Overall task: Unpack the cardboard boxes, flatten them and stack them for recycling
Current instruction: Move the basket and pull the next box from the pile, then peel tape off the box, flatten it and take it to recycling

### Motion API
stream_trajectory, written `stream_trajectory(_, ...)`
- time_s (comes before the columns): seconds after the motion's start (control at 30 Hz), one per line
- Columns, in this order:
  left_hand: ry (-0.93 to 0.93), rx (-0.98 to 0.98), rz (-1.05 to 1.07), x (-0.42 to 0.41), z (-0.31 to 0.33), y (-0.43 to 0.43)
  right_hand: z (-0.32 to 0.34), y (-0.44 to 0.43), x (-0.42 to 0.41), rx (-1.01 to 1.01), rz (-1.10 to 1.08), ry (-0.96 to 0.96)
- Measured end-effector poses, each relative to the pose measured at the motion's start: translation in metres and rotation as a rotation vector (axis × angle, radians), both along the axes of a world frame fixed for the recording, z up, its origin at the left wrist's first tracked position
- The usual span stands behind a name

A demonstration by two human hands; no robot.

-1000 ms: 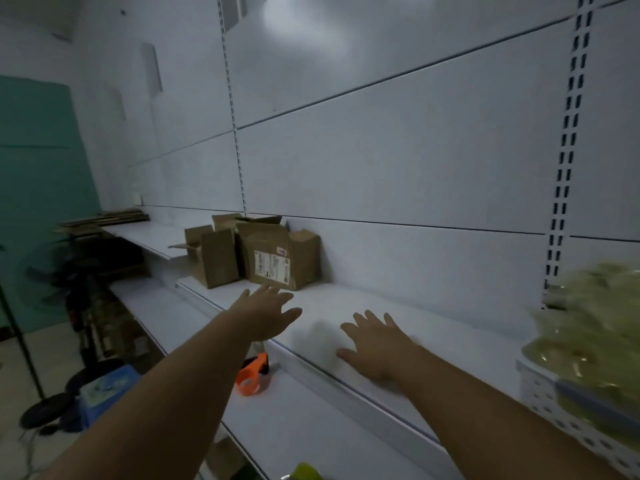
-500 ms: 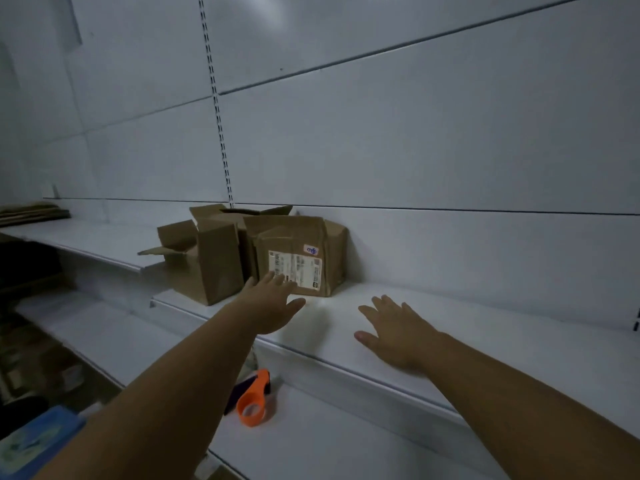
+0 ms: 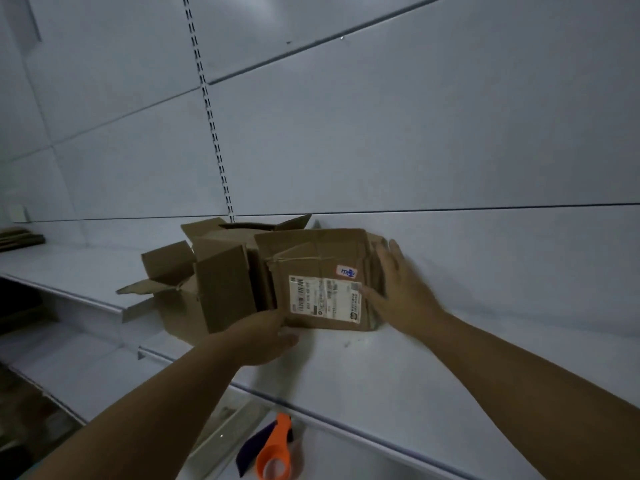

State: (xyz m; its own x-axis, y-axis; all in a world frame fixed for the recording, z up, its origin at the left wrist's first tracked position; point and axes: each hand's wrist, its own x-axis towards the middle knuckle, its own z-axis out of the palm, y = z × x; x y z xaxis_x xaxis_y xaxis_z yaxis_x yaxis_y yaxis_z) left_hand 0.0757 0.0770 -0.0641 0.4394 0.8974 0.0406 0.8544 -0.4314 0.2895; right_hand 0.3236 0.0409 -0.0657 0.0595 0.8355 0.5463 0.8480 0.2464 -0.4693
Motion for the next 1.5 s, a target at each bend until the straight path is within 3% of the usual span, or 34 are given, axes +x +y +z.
stream_trajectory(0.1, 0.007, -0.054, -0.016, -0.008, -0.001, 0.017, 0.007, 0.024, -0.008, 0.075, 0.008, 0.153)
stream_trajectory(0.2, 0.026, -0.063, -0.112, -0.007, 0.003, 0.028, 0.014, 0.036, -0.01, 0.111, 0.071, 0.167)
stream_trajectory(0.37, -0.006, 0.189, -0.381, -0.004, 0.026, 0.023, 0.014, 0.018, 0.008, 0.133, 0.006, 0.268)
stream_trajectory(0.5, -0.359, 0.538, -0.647, -0.017, 0.032, 0.011, 0.036, -0.013, 0.024, 0.252, -0.12, 0.431)
stream_trajectory(0.57, -0.542, 0.612, -0.725, -0.019, 0.037, 0.011, 0.053, -0.029, 0.026, 0.279, -0.168, 0.506)
stream_trajectory(0.77, -0.949, 0.444, -0.807, 0.009, 0.064, 0.001, 0.074, -0.061, 0.008, -0.135, -0.265, 0.734)
stream_trajectory(0.83, -1.0, 0.401, -0.772, 0.017, 0.081, -0.002, 0.071, -0.068, 0.001, -0.156, -0.299, 0.839)
stream_trajectory(0.9, -0.925, 0.351, -0.677, 0.024, 0.103, 0.003, 0.069, -0.076, -0.001, -0.218, -0.258, 0.942)
stream_trajectory(1.0, -0.582, 0.264, -0.552, 0.033, 0.133, 0.022, 0.066, -0.09, -0.003, -0.522, -0.156, 1.005)
stream_trajectory(1.07, -0.417, 0.192, -0.531, 0.044, 0.142, 0.035, 0.058, -0.095, 0.002, -0.734, -0.138, 0.946)
stream_trajectory(1.13, -0.295, 0.163, -0.521, 0.059, 0.136, 0.045, 0.05, -0.098, 0.008, -0.902, -0.197, 0.767)
stream_trajectory(1.27, -0.09, 0.097, -0.465, 0.095, 0.097, 0.059, 0.042, -0.109, 0.016, -0.99, -0.353, 0.345)
stream_trajectory(1.33, -0.138, 0.06, -0.441, 0.11, 0.085, 0.06, 0.042, -0.113, 0.022, -0.807, -0.438, 0.09)
stream_trajectory(1.4, -0.139, 0.077, -0.418, 0.125, 0.081, 0.06, 0.041, -0.117, 0.03, -0.439, -0.515, -0.09)
stream_trajectory(1.5, -0.06, 0.096, -0.413, 0.144, 0.08, 0.057, 0.046, -0.123, 0.028, 0.051, -0.418, -0.044)
